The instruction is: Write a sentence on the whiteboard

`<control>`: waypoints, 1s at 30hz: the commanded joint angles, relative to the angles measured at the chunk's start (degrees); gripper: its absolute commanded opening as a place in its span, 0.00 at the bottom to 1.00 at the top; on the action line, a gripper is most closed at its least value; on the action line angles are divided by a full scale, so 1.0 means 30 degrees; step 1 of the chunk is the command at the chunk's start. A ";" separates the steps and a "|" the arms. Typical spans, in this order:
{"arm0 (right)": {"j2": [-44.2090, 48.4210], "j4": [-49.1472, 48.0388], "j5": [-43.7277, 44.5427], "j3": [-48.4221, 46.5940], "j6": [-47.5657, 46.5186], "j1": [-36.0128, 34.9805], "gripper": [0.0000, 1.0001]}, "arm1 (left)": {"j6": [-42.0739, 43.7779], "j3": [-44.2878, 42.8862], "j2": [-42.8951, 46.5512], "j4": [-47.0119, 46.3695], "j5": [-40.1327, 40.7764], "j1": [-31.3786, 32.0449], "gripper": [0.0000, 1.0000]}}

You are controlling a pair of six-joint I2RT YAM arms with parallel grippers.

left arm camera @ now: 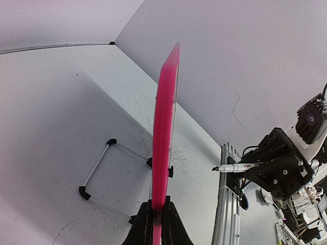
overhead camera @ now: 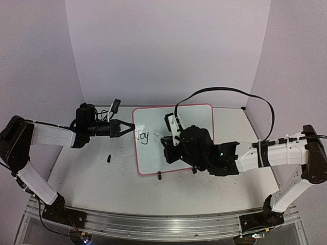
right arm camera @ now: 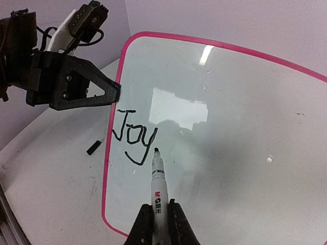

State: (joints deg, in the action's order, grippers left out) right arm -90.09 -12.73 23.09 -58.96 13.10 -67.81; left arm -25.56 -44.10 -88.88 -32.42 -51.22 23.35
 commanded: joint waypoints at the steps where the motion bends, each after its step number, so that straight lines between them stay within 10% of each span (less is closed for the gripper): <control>1: -0.0323 -0.0227 0.0654 -0.0997 0.0331 0.0016 0.00 | 0.0136 -0.0140 0.0900 -0.0641 -0.0064 -0.0017 0.00; 30: -0.2363 -0.0374 0.0407 -0.3106 0.0666 0.0965 0.00 | 0.0605 -0.0053 0.1263 -0.0416 0.0067 -0.0021 0.00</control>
State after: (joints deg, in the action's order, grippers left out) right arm -95.91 -12.80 23.94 -66.08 14.01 -65.74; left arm -24.63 -43.62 -88.03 -31.98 -50.85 23.57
